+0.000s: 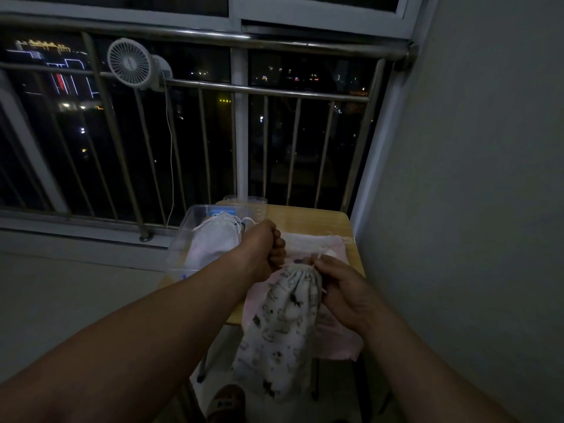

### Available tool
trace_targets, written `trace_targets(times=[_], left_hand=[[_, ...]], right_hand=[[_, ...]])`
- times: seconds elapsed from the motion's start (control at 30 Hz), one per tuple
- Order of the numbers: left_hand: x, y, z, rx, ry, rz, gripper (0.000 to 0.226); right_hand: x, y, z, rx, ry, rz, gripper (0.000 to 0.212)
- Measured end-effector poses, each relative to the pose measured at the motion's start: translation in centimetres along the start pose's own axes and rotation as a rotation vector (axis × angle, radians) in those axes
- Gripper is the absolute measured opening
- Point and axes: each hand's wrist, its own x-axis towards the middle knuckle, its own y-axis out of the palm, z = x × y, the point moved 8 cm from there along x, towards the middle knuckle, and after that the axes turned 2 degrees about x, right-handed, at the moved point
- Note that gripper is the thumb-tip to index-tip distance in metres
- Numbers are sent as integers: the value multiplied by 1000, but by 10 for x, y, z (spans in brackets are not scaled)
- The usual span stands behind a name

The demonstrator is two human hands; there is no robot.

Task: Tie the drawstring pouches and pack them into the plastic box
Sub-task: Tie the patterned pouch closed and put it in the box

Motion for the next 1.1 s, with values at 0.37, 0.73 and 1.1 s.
trace_targets(times=[0.37,0.73,1.1], left_hand=[[-4,26,-15,394,193,275,42],[-9,21,-8,664,239,270,38],[-11,21,5,685,268,348,41]], right_hand=[[7,-1,-2,-100,77,-17,20],[7,15,2,-362,106,64,22],[14,12,-16,-465,78,45,18]])
